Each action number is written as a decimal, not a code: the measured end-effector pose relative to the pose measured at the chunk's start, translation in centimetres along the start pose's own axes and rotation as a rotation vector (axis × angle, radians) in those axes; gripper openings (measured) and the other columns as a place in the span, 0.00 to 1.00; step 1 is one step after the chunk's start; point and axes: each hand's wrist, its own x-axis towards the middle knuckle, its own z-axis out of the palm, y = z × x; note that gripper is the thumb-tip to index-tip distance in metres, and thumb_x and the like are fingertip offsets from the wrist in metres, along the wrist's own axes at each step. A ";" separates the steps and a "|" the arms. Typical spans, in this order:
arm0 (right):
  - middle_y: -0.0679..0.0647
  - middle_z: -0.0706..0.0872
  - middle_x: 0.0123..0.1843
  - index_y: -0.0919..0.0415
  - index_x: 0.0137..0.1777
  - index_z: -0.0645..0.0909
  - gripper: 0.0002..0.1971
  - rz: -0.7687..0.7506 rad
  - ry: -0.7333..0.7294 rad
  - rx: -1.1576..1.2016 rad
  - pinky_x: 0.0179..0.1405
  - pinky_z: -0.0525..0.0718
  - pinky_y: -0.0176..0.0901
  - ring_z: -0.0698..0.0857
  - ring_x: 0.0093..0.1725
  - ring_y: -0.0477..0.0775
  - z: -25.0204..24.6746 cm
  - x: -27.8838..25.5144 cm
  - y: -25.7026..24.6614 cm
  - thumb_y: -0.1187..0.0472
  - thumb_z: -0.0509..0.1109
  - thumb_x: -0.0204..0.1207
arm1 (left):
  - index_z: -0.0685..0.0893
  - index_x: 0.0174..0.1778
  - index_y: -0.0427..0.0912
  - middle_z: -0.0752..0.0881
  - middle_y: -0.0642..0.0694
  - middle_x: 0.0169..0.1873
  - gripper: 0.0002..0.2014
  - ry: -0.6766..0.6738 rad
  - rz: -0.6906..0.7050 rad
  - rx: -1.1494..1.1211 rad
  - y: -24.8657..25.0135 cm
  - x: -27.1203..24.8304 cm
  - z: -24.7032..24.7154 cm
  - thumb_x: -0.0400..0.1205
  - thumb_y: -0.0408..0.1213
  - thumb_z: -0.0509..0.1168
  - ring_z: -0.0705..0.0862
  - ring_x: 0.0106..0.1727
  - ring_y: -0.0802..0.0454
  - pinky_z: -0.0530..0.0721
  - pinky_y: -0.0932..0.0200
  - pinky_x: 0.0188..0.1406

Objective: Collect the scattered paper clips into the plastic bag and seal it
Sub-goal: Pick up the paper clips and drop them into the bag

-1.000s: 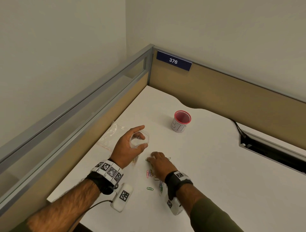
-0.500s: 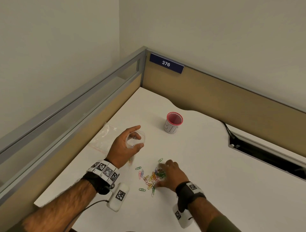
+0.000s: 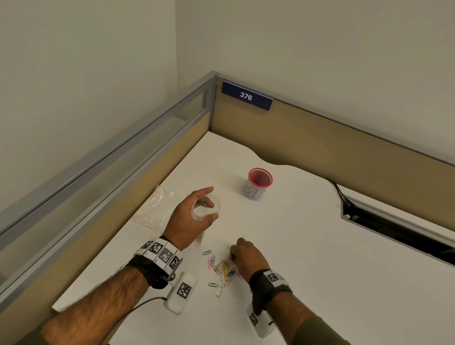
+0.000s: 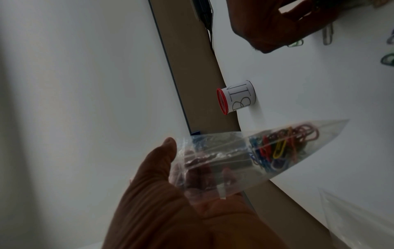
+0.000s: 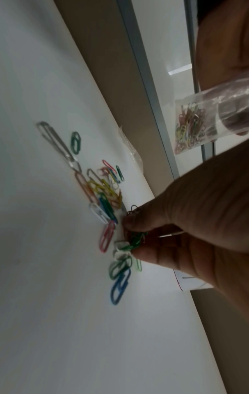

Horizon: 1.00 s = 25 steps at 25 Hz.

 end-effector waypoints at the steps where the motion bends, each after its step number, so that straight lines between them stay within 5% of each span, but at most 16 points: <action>1: 0.56 0.81 0.53 0.58 0.52 0.83 0.06 0.014 0.014 0.027 0.51 0.83 0.45 0.82 0.52 0.58 -0.1 0.1 0.4 0.62 0.66 0.80 | 0.78 0.74 0.51 0.86 0.48 0.48 0.31 0.002 0.000 0.003 0.0 0.1 0.0 0.74 0.32 0.76 0.84 0.63 0.49 0.78 0.55 0.73; 7: 0.54 0.84 0.54 0.57 0.52 0.86 0.07 0.172 0.076 0.240 0.50 0.77 0.37 0.83 0.53 0.54 -1.6 -0.3 2.5 0.62 0.70 0.77 | 0.78 0.74 0.50 0.86 0.48 0.49 0.31 -0.006 -0.008 0.026 -0.1 0.5 0.6 0.75 0.30 0.76 0.84 0.63 0.50 0.79 0.59 0.71; 10: 0.55 0.85 0.52 0.57 0.50 0.88 0.06 0.202 0.148 0.370 0.49 0.82 0.37 0.84 0.49 0.52 -4.1 -1.0 2.3 0.63 0.74 0.74 | 0.78 0.74 0.50 0.86 0.48 0.49 0.31 -0.017 -0.003 0.037 -0.2 0.6 1.1 0.75 0.30 0.76 0.84 0.63 0.50 0.78 0.59 0.70; 18: 0.49 0.89 0.47 0.55 0.49 0.88 0.07 -0.048 0.466 0.761 0.47 0.85 0.26 0.87 0.45 0.41 -16.6 -2.1 -3.6 0.64 0.77 0.72 | 0.78 0.74 0.50 0.87 0.47 0.49 0.31 -0.043 -0.008 0.067 0.3 0.9 2.3 0.75 0.30 0.77 0.84 0.63 0.54 0.77 0.78 0.59; 25: 0.52 0.86 0.47 0.57 0.49 0.89 0.07 -0.159 0.457 0.714 0.50 0.89 0.44 0.86 0.47 0.49 -16.4 -0.8 -7.4 0.65 0.76 0.72 | 0.81 0.67 0.50 0.88 0.54 0.59 0.26 -0.038 0.016 0.047 1.0 1.2 3.4 0.75 0.29 0.77 0.86 0.64 0.60 0.83 0.62 0.65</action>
